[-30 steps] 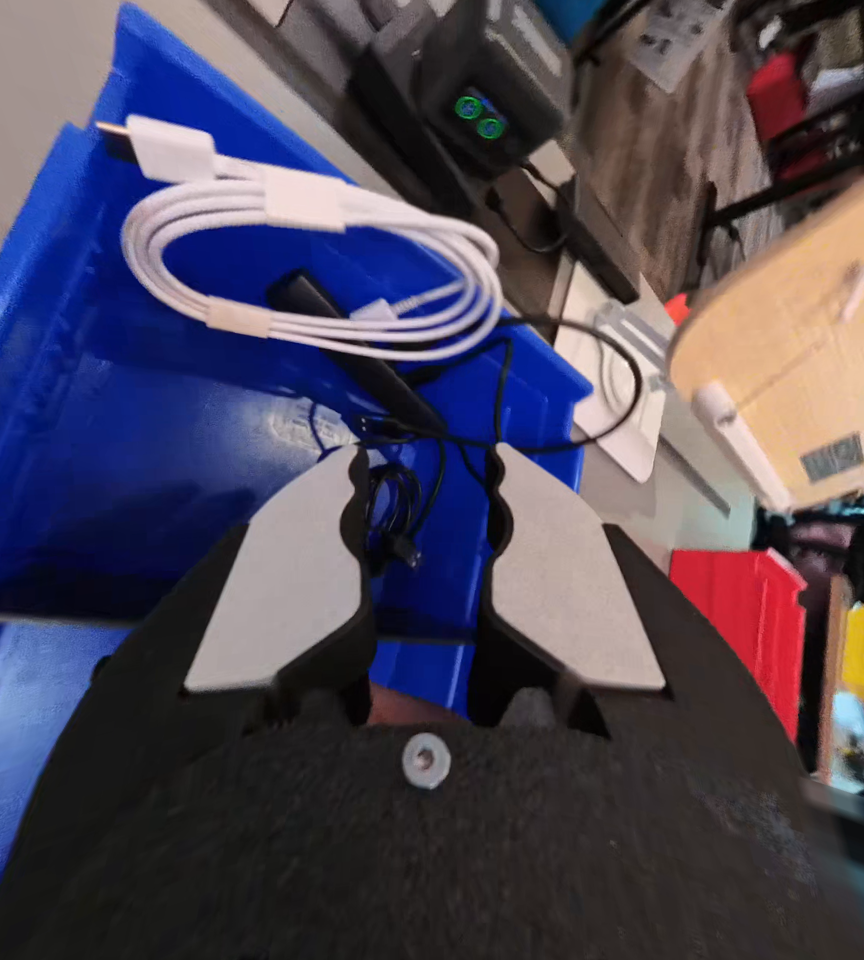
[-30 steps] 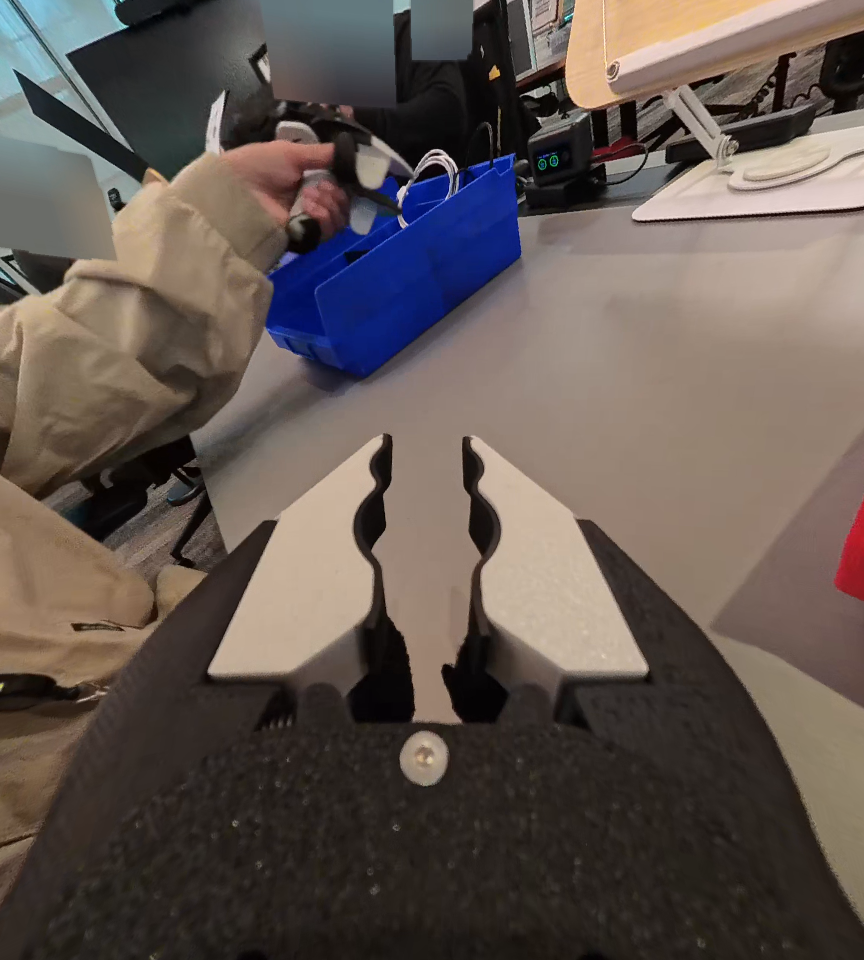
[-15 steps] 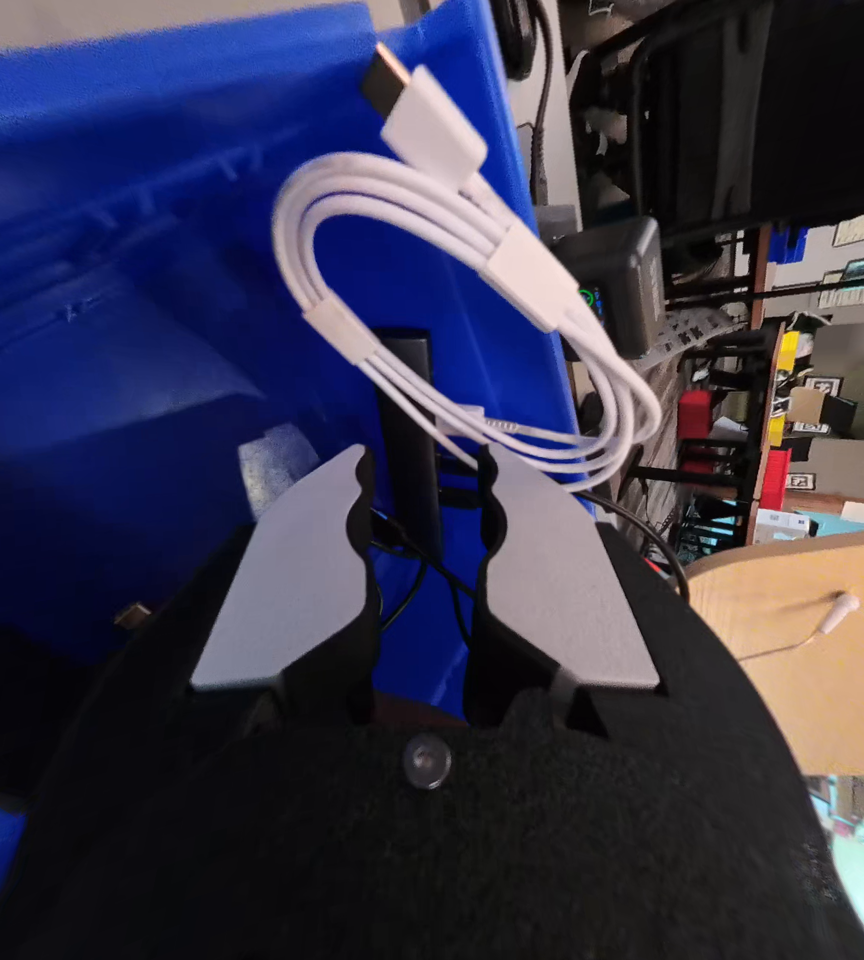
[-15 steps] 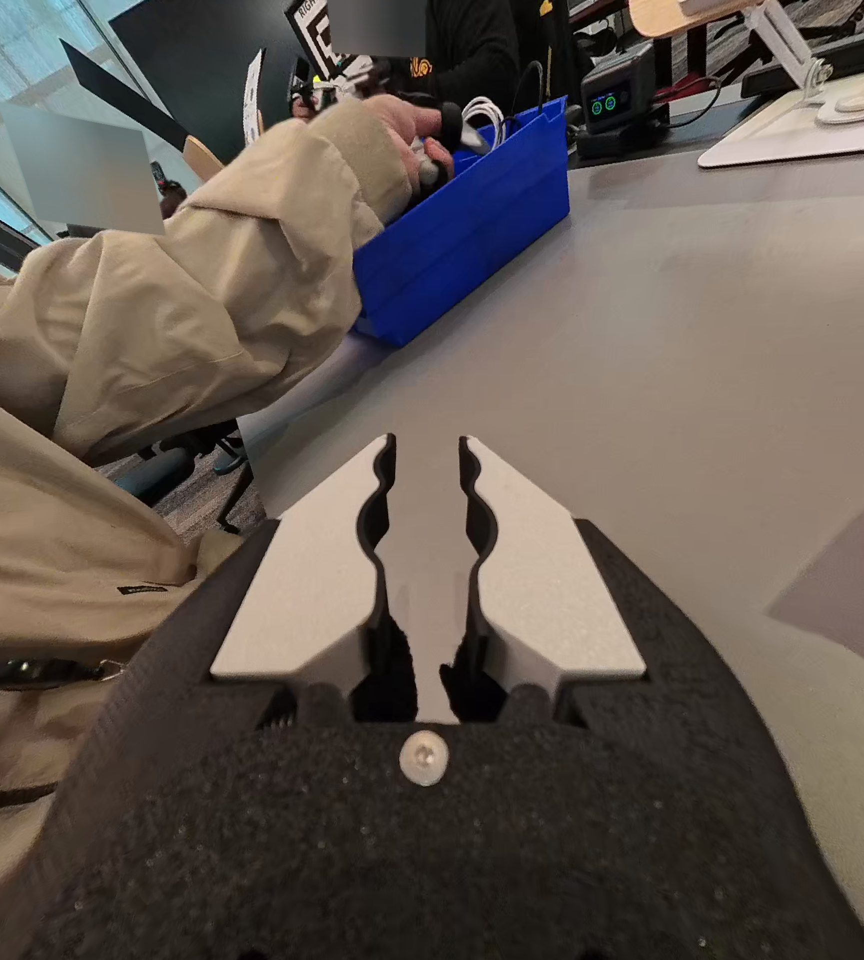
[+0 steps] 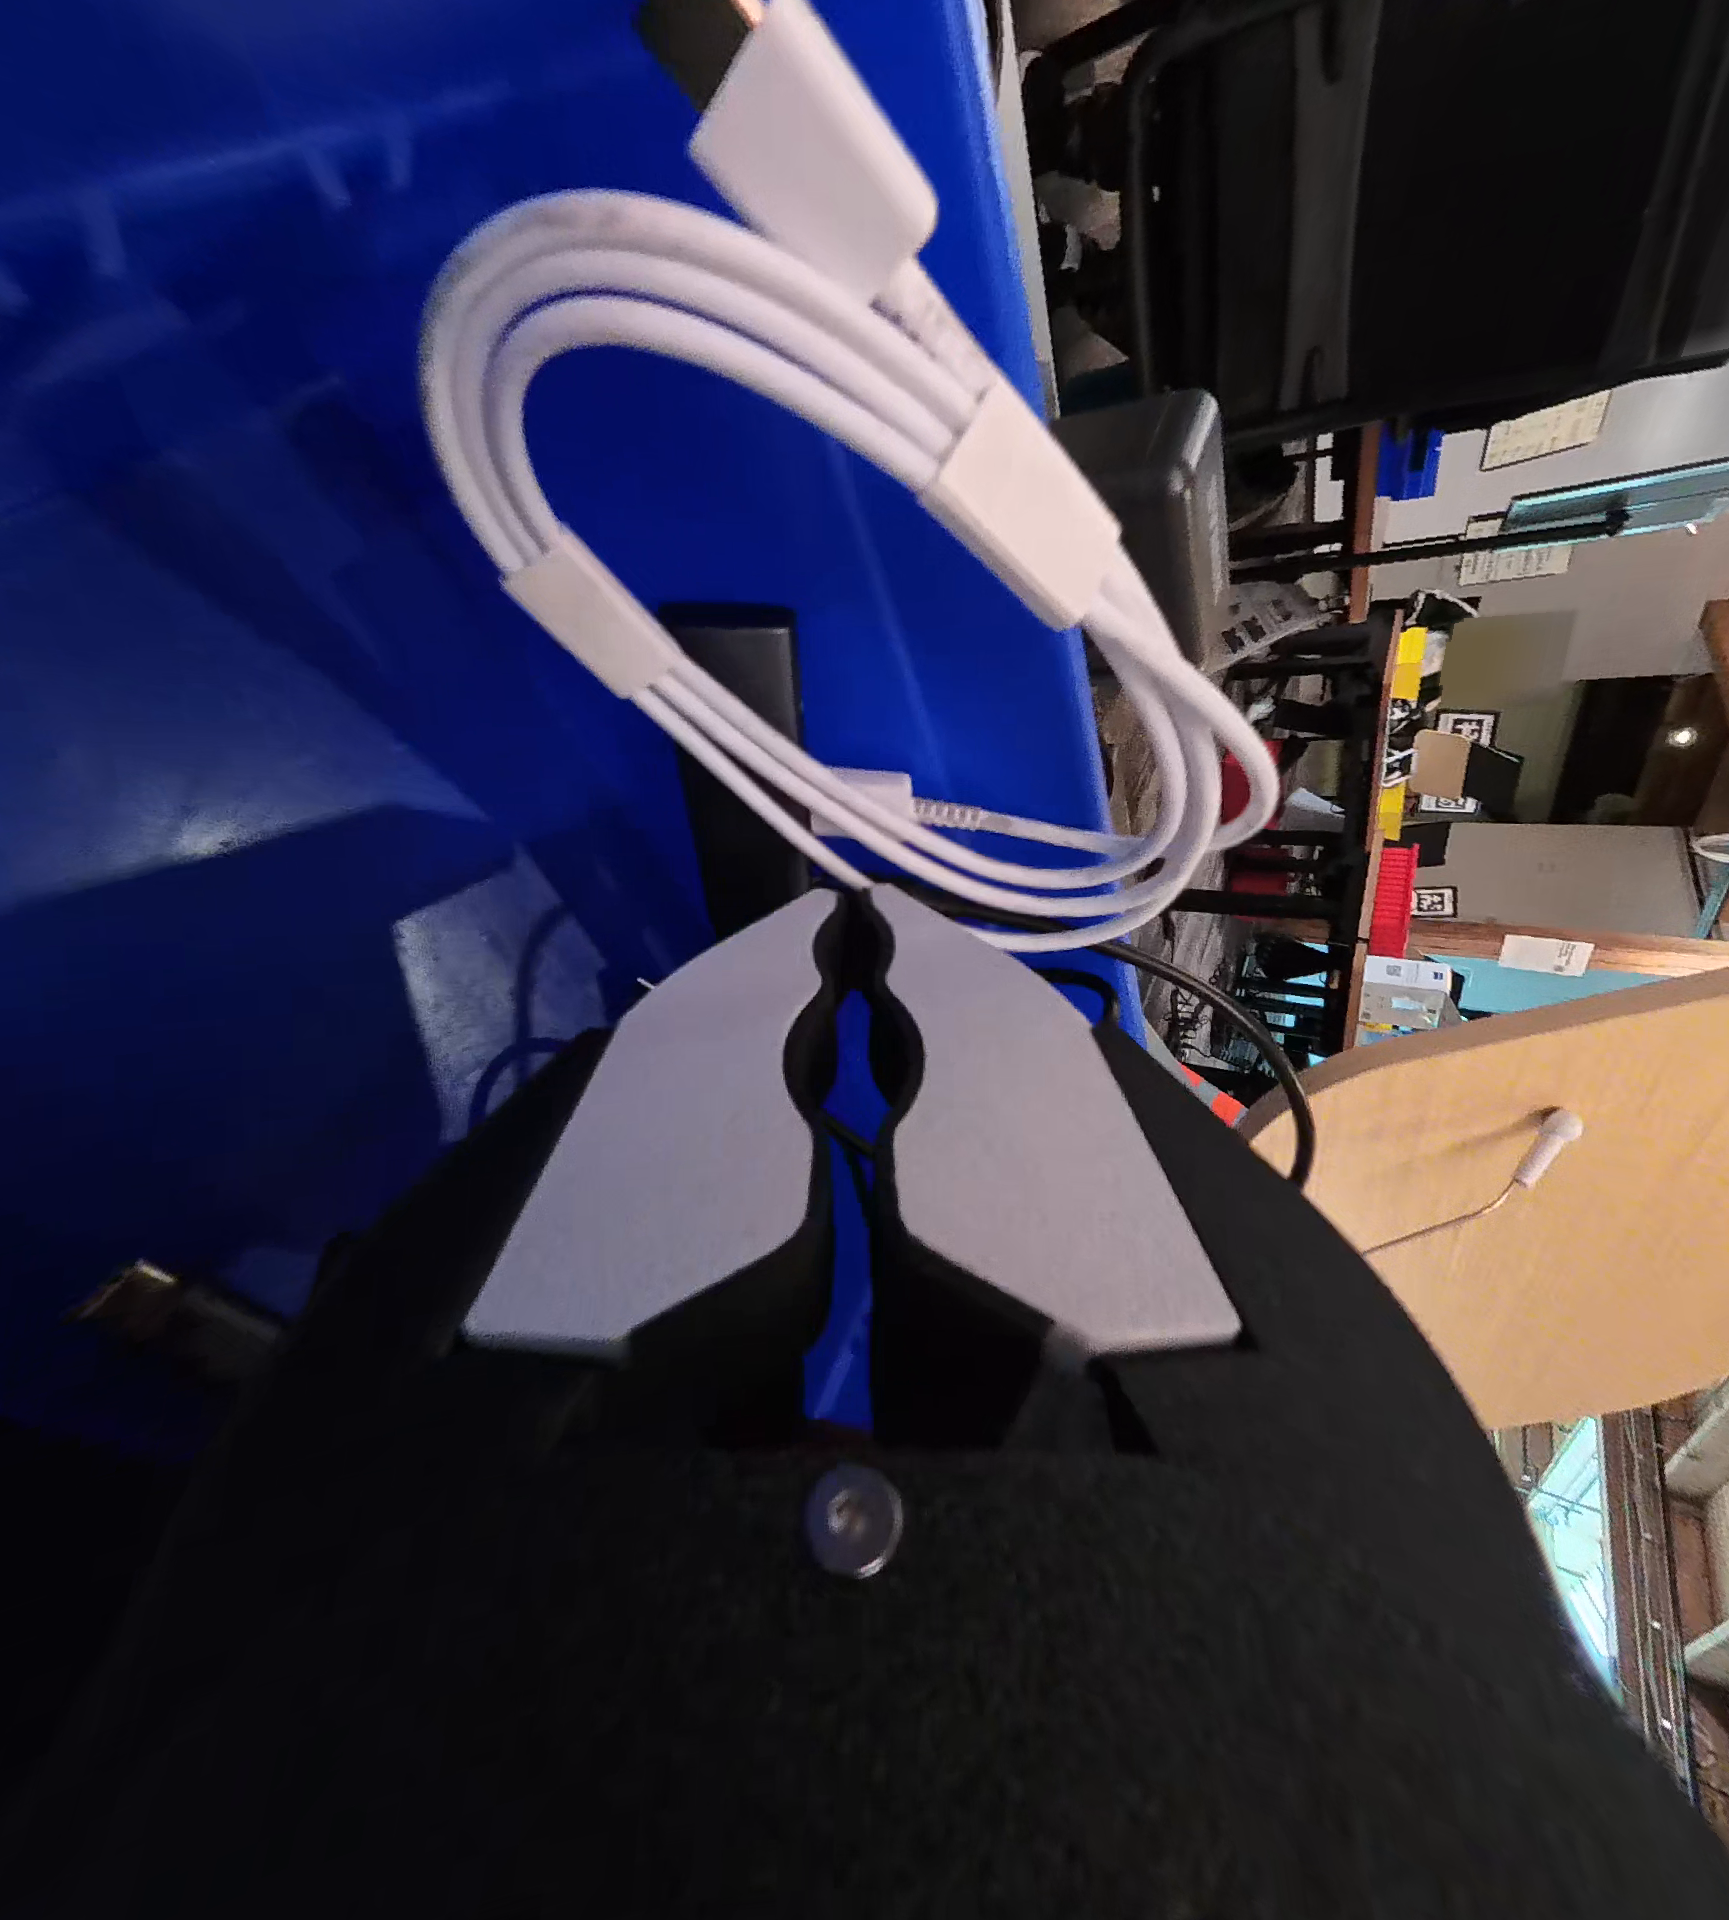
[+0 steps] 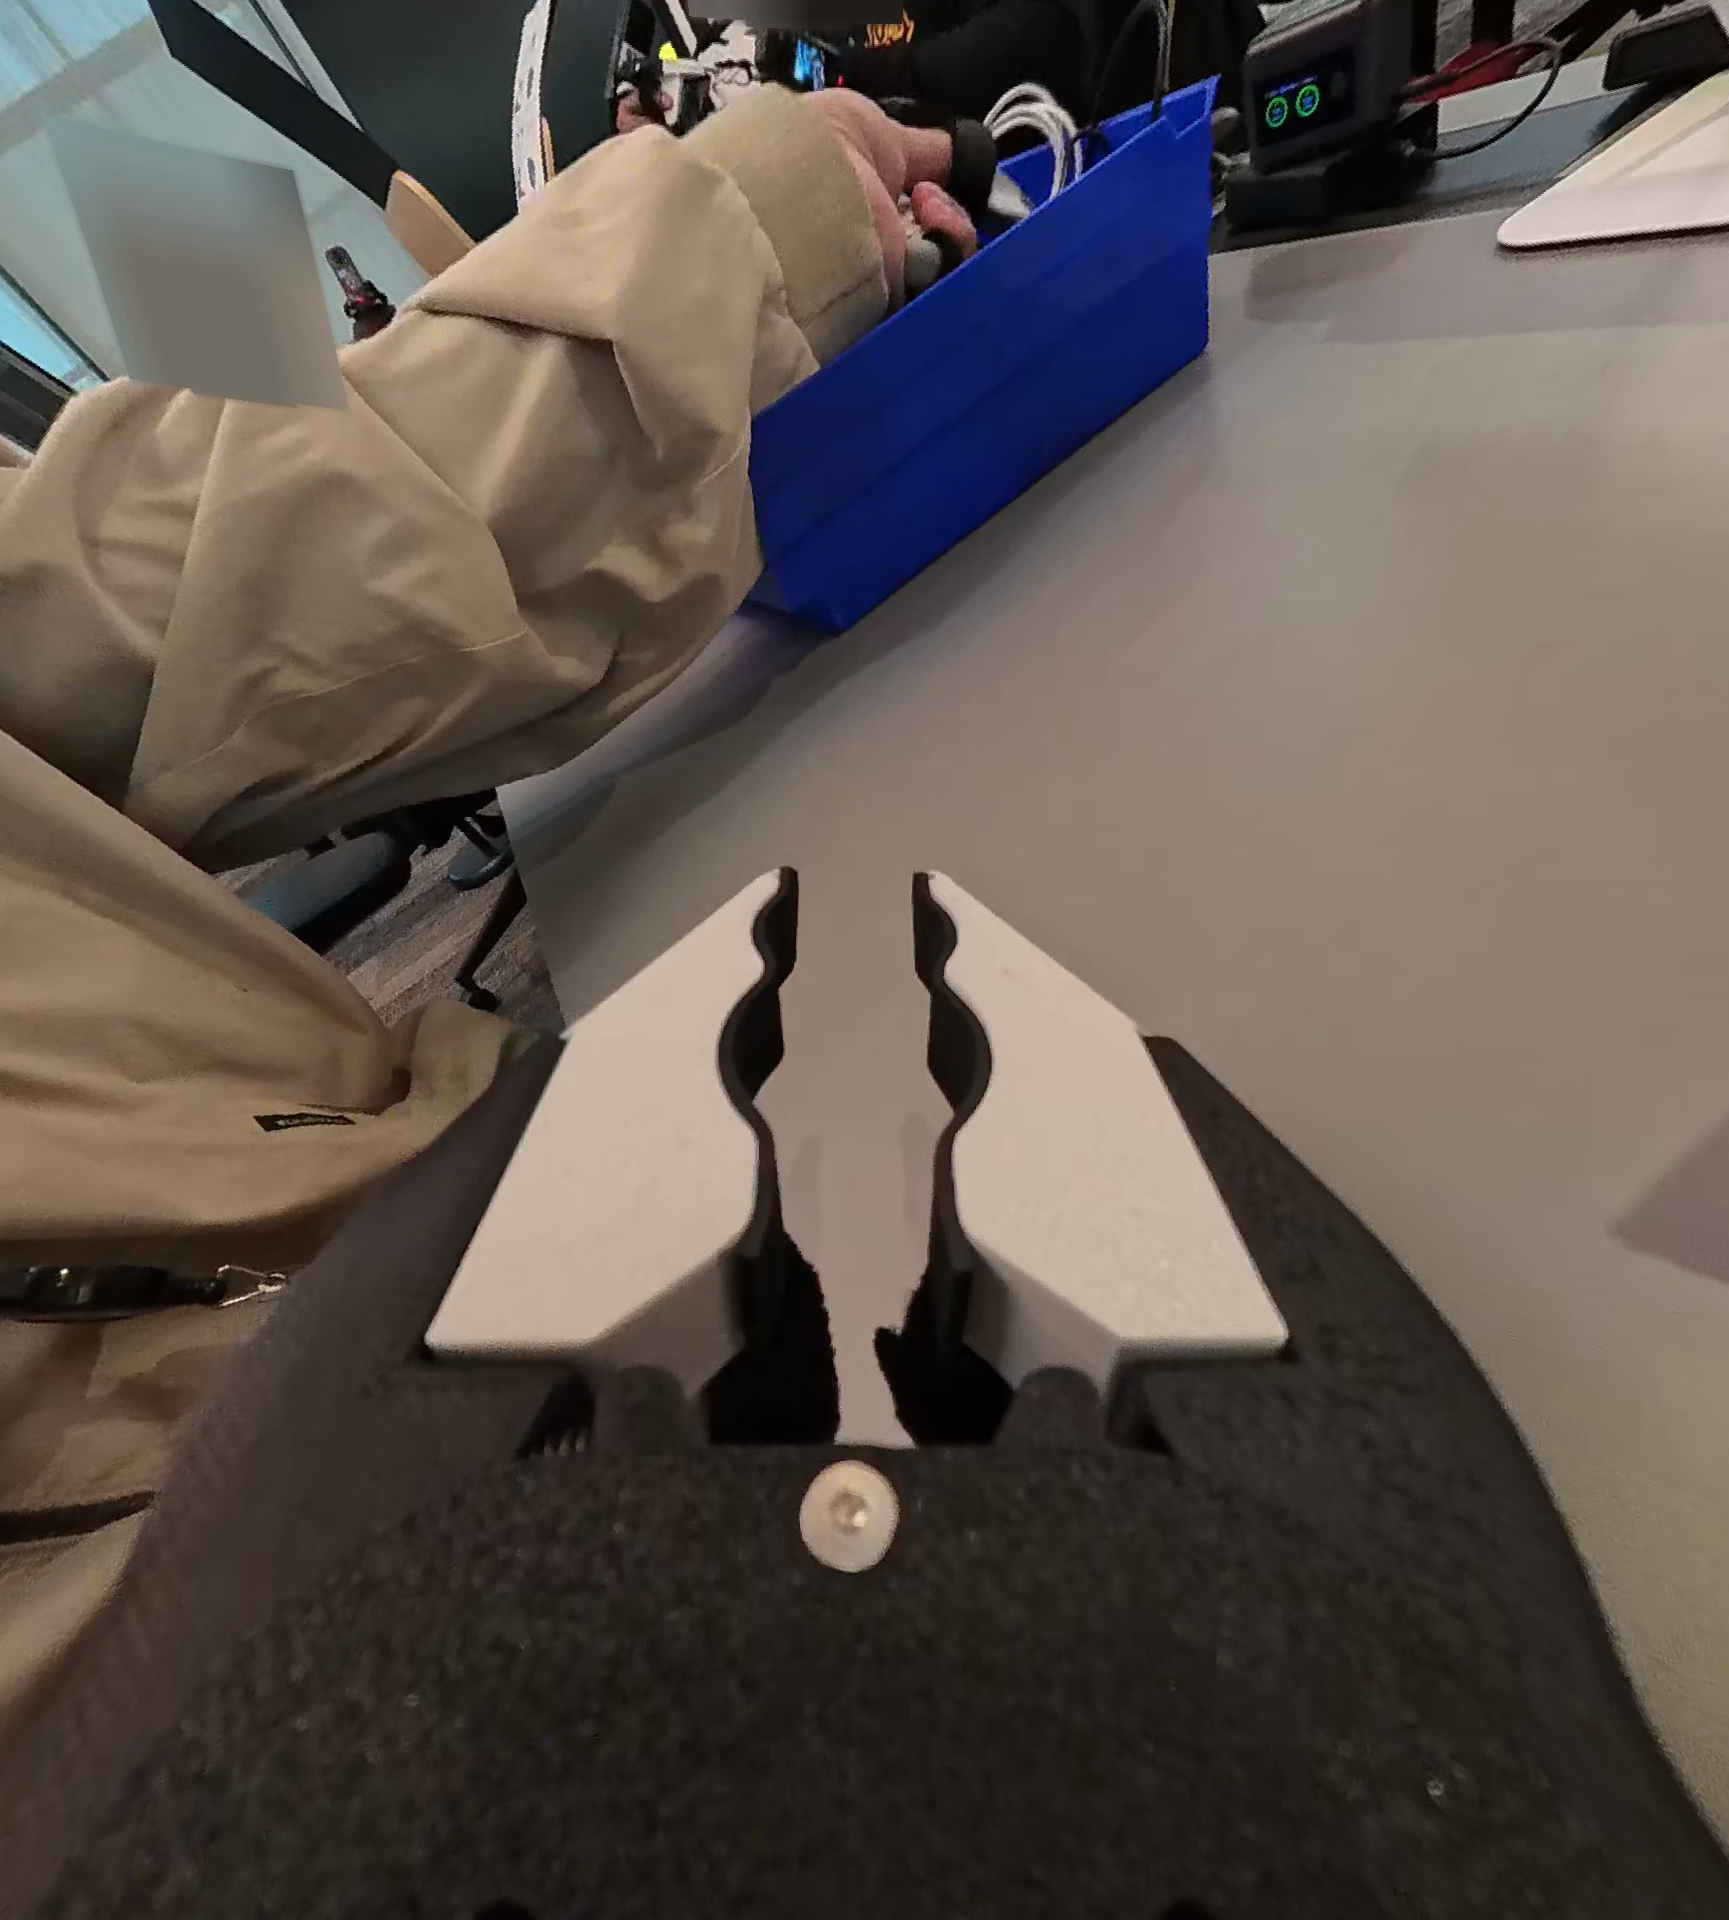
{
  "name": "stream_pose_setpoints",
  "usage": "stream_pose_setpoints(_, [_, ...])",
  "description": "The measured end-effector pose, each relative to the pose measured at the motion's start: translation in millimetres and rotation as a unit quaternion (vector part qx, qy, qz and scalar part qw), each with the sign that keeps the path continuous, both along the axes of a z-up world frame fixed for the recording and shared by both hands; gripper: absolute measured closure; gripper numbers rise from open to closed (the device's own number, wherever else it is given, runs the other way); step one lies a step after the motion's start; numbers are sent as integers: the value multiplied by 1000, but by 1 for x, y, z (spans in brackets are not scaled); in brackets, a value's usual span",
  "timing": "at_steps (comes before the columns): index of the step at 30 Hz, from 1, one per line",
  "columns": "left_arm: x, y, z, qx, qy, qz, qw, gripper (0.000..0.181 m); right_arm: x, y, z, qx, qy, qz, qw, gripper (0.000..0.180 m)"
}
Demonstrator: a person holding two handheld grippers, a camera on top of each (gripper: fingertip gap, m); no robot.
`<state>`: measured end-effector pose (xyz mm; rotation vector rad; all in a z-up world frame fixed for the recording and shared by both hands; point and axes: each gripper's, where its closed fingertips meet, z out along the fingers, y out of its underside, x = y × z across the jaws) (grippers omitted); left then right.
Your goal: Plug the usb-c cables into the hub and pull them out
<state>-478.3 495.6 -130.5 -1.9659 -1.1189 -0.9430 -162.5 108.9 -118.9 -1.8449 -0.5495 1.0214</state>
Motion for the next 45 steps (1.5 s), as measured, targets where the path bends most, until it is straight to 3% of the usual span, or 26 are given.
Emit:
stream_pose_setpoints(6, [-3, -7, 1, -4, -2, 7, 1000, 181, 1, 1, -1, -4, 2, -2, 1000, 159])
stream_pose_setpoints(8, [-2, -8, -4, -24, -5, 9, 1000, 149, 0, 0, -1, -7, 2, 0, 1000, 159])
stream_pose_setpoints(10, [-1, -7, -8, -44, -16, 8, 999, 133, -1, 0, -3, -8, -1, 3, 1000, 159])
stream_pose_setpoints(18, [-18, -3, -21, -103, 45, 39, 993, 130, -6, -4, -7, -13, -10, 16, 1000, 159])
stream_pose_setpoints(22, [-14, 7, -20, -96, 1, 59, 994, 134, -9, -7, -10, -17, -15, 26, 999, 159])
stream_pose_setpoints(26, [2, 21, -11, -33, -86, 42, 995, 153, -12, -10, -12, -21, -18, 37, 999, 159])
stream_pose_setpoints(29, [4, 23, -8, -12, -84, 36, 996, 174, -13, -11, -13, -23, -20, 42, 999, 159])
stream_pose_setpoints(38, [9, 23, 6, 29, -76, 11, 997, 176, -15, -13, -15, -26, -23, 46, 998, 159])
stream_pose_setpoints(45, [32, -6, 73, 143, 6, -73, 987, 179, -14, -12, -15, -24, -24, 45, 998, 159])
